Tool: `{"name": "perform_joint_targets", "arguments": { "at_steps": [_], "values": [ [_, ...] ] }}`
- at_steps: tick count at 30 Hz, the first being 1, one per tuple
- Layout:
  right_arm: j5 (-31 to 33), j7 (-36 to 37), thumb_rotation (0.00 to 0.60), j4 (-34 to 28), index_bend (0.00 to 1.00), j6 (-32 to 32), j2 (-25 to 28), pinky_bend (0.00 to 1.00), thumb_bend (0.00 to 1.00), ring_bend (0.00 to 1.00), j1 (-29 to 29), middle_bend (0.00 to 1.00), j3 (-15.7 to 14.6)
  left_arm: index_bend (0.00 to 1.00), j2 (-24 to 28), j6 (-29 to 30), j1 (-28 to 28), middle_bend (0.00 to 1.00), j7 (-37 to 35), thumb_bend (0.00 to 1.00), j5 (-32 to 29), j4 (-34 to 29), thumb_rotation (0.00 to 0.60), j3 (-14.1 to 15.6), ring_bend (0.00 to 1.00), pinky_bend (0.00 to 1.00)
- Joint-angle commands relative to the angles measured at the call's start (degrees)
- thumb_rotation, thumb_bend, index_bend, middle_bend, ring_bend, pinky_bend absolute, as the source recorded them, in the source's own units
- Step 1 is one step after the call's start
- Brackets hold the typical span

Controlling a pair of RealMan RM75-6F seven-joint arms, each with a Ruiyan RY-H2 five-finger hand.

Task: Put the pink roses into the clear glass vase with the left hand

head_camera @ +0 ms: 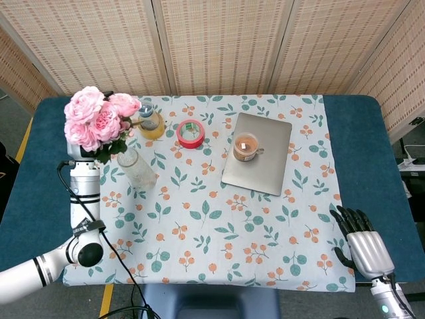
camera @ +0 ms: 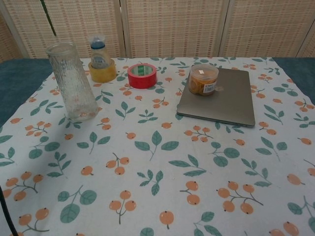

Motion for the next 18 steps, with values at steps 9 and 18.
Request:
{"name": "perform_joint_targets", "arguments": {
  "at_steps": [9, 18],
  "values": [
    [-0.22, 0.09, 0.600, -0.10, 0.00, 0.23, 0.08, 0.00, 0.29, 0.00, -0.03, 0.00, -0.05, 0.63, -4.11, -0.86, -1.29, 0.63, -1.27, 0.59, 0.68, 7.27, 0.600, 4.04, 0.53, 0.24],
    [-1.03, 0.32, 0.600, -0.02, 0.00, 0.25, 0.05, 0.00, 0.29, 0.00, -0.04, 0.00, -0.41, 0.04, -5.31, -3.62, 0.52, 0.18, -4.48, 0.47, 4.54, 12.42, 0.600, 11.12, 0.09, 0.15]
  ]
}}
